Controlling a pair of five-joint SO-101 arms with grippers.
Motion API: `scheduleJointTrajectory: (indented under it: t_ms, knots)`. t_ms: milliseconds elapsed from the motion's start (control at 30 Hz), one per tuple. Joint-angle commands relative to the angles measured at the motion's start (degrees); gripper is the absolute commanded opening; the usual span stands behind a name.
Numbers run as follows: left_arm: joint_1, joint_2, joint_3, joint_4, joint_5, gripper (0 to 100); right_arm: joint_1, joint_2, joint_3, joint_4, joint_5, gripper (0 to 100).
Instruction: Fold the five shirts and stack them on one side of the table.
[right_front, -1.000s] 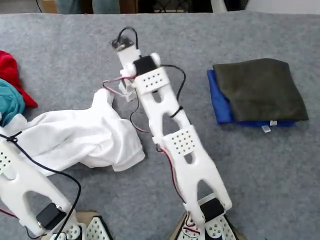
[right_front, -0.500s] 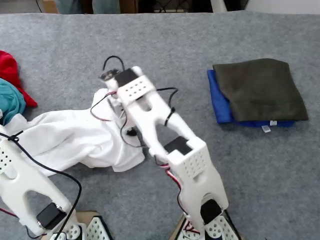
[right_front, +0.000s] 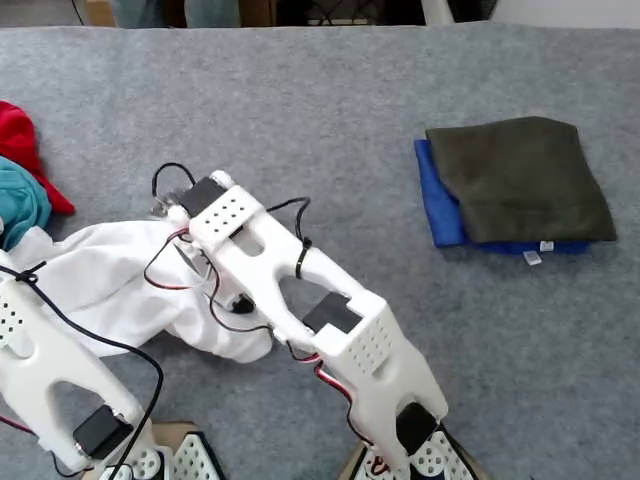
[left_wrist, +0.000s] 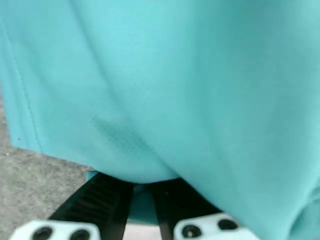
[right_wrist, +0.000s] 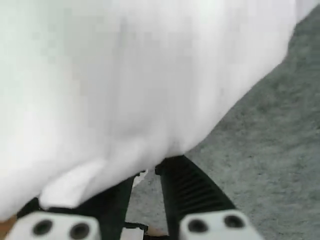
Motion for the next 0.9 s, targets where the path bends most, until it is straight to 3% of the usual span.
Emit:
scheduleJointTrajectory:
  t_ms: [0,133,467,633,867]
  knots:
    - [-0.31,-0.70,-2.15,-0.79,0.44,3,0.79,-7.78,2.68,0.88,1.05,3.8]
    - [-0.31,-0.70,-2.15,-0.88,0.35,3,2.02,-21.14,8.92,0.97,4.48,3.8]
    - [-0.22,-0.70,-2.15,-0.79,-1.23,3,-1.58,-59.38,42.59,-1.23,20.75,3.9]
    - [-0.13,-0.70,-2.15,-0.70,-1.23,3,2.64,-57.19,41.19,-14.51,13.01,6.7]
    - [-0.13,-0.70,-2.07,-0.88,-1.14,3,6.68,-35.12,25.63,-34.55,-6.95,27.4]
